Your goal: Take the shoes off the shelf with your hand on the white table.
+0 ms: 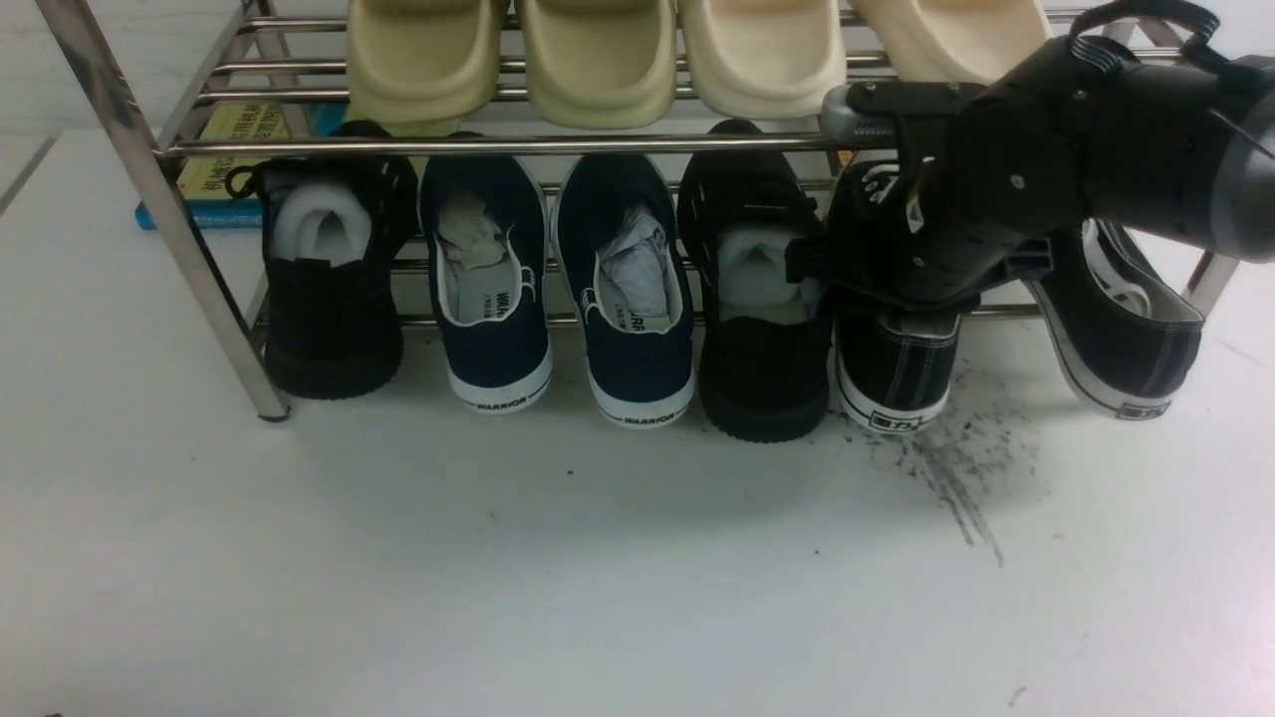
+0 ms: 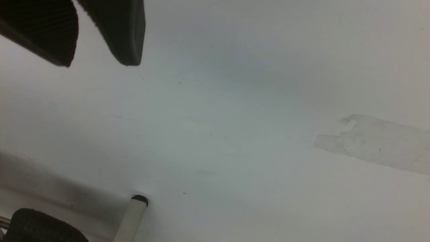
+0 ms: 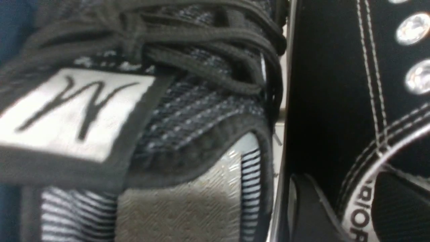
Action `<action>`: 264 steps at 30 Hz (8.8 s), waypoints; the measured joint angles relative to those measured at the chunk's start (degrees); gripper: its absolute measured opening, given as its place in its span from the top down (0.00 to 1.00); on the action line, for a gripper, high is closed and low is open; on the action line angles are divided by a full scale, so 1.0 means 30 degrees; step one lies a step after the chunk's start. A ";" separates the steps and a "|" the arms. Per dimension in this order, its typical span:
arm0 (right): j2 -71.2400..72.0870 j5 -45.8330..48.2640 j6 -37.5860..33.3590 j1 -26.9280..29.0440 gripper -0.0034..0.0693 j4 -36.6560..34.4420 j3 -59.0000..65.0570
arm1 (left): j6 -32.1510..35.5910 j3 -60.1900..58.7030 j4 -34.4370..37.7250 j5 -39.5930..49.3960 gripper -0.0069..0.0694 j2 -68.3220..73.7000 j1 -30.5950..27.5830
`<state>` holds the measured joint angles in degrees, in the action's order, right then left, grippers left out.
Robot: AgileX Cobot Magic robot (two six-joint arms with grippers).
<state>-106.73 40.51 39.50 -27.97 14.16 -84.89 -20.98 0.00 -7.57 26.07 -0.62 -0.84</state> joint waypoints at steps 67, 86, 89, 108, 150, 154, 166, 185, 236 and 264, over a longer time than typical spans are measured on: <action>0.4638 -0.0880 0.1885 -1.0489 0.94 -0.6272 0.8454 | 0.0000 0.0000 0.0000 0.0000 0.60 -0.0014 0.0000; 0.2264 -0.7169 0.7009 -1.0506 0.92 -0.3014 0.8454 | 0.0000 0.0000 0.0000 0.0000 0.60 -0.0014 0.0000; 0.2091 -0.6746 0.7167 -1.0461 0.86 -0.2477 0.8454 | 0.0000 0.0000 0.0000 0.0000 0.60 -0.0014 0.0000; 1.0419 0.0671 0.3637 -1.0331 0.24 -0.1725 0.8454 | 0.0000 0.0000 0.0000 0.0000 0.60 -0.0014 0.0000; 0.5980 0.2874 -0.7064 0.2619 0.39 0.0396 0.4722 | 0.0000 0.0000 0.0000 0.0000 0.60 -0.0014 0.0000; 0.5591 0.2423 -0.7064 0.2619 0.38 0.1744 0.4722 | 0.0000 0.0000 0.0000 0.0000 0.60 -0.0014 0.0000; 0.4306 0.0196 -0.5577 0.2619 0.38 0.3496 0.4722 | 0.0000 0.0000 0.0000 0.0000 0.60 -0.0014 0.0000; 0.1796 -0.0262 -0.3804 0.2619 0.55 0.7563 0.4722 | 0.0000 0.0000 0.0000 0.0000 0.60 -0.0021 0.0000; 0.7899 0.1865 -0.4477 -0.5582 0.94 -0.8708 1.0707 | 0.0000 0.0000 0.0000 0.0000 0.60 -0.0021 0.0000; 0.3597 0.0670 -0.6219 -0.5589 0.90 -0.8786 0.7647 | 0.0000 0.0000 0.0000 0.0000 0.60 -0.0021 0.0000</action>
<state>-95.94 42.52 20.84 -44.74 -12.20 -61.95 -20.98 0.00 -7.57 26.07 -0.68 -0.84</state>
